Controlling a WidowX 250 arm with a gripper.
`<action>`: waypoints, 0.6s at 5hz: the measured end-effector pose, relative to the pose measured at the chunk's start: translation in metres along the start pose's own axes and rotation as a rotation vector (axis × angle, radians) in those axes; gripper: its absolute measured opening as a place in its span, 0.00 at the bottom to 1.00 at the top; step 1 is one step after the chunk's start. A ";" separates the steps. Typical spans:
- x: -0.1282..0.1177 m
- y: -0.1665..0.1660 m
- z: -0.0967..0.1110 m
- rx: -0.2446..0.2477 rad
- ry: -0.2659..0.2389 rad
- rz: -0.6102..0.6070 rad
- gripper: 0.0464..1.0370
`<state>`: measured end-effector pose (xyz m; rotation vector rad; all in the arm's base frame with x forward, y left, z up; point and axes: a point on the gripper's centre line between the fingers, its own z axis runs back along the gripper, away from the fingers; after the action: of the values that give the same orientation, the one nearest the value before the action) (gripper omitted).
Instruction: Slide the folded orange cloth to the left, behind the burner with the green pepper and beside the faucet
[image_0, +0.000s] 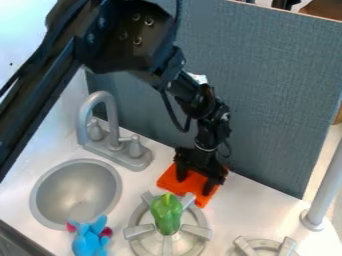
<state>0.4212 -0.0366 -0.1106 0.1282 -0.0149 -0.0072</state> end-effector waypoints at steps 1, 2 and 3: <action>-0.004 0.014 -0.001 0.011 0.012 0.035 0.96; -0.005 0.027 -0.002 0.014 0.022 0.075 0.96; -0.003 0.025 0.009 -0.016 0.016 0.040 0.96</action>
<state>0.4187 -0.0125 -0.0990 0.1122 -0.0014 0.0333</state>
